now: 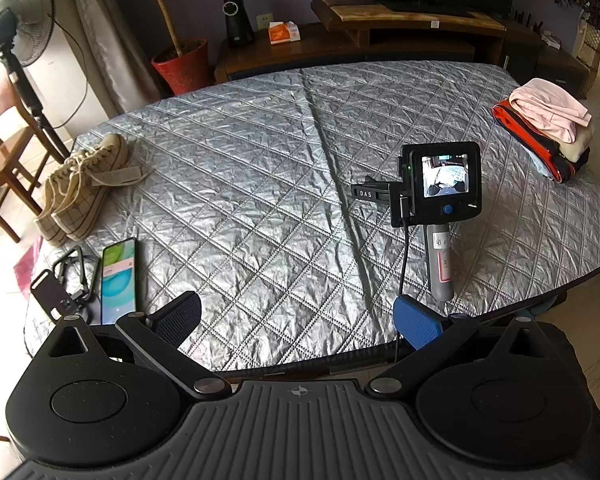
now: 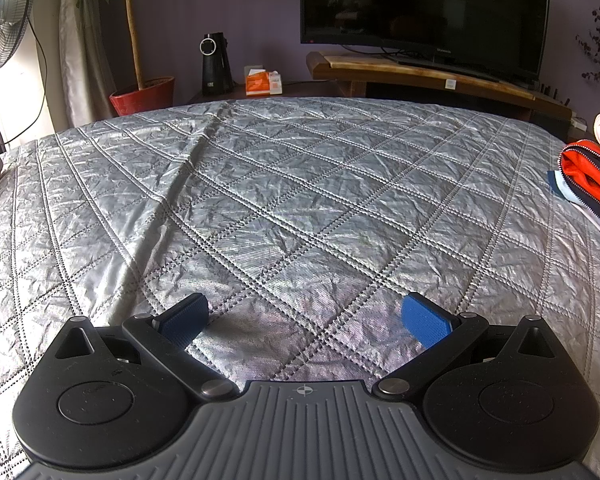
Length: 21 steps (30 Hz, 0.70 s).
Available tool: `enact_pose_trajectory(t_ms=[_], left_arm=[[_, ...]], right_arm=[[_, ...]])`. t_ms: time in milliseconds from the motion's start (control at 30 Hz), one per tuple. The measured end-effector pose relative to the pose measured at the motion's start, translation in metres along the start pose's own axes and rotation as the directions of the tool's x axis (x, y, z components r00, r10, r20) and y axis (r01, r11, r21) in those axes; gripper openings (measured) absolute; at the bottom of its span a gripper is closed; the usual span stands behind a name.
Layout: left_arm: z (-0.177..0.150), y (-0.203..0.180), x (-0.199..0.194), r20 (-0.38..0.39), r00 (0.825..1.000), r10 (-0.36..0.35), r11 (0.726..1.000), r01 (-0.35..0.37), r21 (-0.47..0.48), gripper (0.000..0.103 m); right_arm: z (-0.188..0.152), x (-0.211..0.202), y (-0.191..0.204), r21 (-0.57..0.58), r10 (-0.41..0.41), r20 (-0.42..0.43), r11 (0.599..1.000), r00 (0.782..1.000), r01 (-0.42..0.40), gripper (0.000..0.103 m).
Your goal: Fold clothes
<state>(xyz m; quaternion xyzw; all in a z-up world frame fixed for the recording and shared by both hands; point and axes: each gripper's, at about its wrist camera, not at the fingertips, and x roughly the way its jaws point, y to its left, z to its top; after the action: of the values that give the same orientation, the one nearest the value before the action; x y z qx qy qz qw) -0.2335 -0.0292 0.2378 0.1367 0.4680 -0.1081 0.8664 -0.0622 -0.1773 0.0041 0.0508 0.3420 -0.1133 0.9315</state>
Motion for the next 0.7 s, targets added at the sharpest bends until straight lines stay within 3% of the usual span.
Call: enact_pose_trajectory(t_ms=[700], left_arm=[[-0.002,-0.002,0.027,-0.044,0.999,-0.007,1.0,0.007,0.0,0.103]], right_arm=[[0.0,0.001,0.0,0.0,0.0,0.0,1.0,1.0,0.0,0.103]])
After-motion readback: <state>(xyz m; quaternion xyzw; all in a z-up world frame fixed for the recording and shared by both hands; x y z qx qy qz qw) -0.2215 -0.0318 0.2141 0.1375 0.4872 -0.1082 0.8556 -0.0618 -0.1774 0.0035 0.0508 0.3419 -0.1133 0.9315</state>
